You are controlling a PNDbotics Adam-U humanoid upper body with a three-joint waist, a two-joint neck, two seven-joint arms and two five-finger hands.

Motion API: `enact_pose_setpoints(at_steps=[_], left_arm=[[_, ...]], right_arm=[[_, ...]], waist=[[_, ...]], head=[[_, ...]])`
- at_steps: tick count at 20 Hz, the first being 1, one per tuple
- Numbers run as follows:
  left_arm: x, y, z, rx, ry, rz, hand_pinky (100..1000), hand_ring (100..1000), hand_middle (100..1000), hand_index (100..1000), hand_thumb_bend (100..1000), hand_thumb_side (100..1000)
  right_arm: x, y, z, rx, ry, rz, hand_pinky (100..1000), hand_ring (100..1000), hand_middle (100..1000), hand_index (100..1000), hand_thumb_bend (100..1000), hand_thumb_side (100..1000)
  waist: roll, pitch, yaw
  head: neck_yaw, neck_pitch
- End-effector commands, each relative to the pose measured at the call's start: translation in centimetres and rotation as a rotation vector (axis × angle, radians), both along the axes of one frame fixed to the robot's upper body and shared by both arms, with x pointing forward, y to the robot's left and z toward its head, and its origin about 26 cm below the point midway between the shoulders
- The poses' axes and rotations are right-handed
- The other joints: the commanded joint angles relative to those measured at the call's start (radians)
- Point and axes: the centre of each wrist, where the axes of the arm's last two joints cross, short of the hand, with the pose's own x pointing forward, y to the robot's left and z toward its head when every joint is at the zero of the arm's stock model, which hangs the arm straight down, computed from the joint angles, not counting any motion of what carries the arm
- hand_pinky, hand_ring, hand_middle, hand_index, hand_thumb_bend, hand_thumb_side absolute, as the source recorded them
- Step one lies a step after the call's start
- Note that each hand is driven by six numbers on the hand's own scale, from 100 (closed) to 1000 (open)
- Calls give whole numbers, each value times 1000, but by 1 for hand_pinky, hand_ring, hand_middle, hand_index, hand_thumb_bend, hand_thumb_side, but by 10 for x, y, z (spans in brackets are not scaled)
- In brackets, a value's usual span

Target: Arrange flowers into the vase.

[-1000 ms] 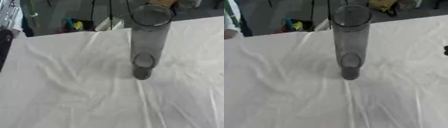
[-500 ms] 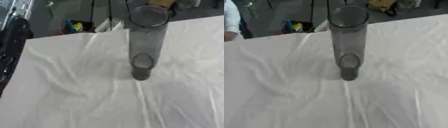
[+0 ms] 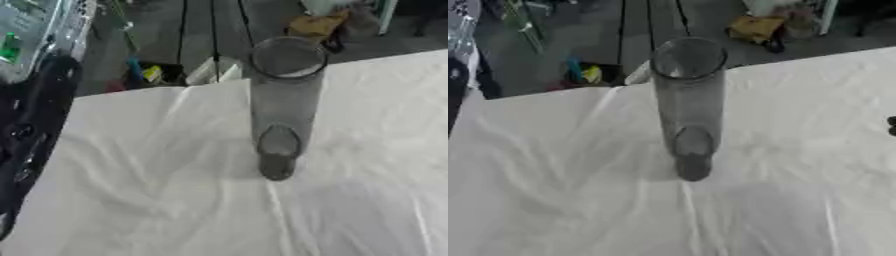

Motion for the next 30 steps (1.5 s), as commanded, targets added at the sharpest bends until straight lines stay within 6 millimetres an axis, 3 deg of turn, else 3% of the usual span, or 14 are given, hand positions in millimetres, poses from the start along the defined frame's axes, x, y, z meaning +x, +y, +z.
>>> enact_pose_setpoints(at_steps=[1, 9, 18, 30], left_arm=[[-9, -7, 12, -26, -38, -33, 100, 100, 100, 104, 129, 605], [-14, -25, 17, -89, -65, -136, 100, 100, 100, 106, 149, 611], [-20, -40, 20, -90, -119, -218, 100, 100, 100, 107, 161, 600], [-35, -56, 21, -77, -137, -306, 100, 100, 100, 107, 162, 601]], right_arm=[[-2, 1, 9, -17, -29, 17, 678, 541, 520, 765, 100, 1000], [-1, 6, 13, -25, -34, 49, 678, 541, 521, 765, 100, 1000], [1, 12, 17, -30, -31, 89, 678, 541, 521, 765, 100, 1000], [2, 15, 19, -38, -20, 103, 678, 540, 519, 764, 100, 1000]], waist=[[10, -40, -3], [20, -39, -24], [39, -42, -63], [55, -40, -76]], head=[[4, -15], [19, -30], [80, 8], [88, 25]])
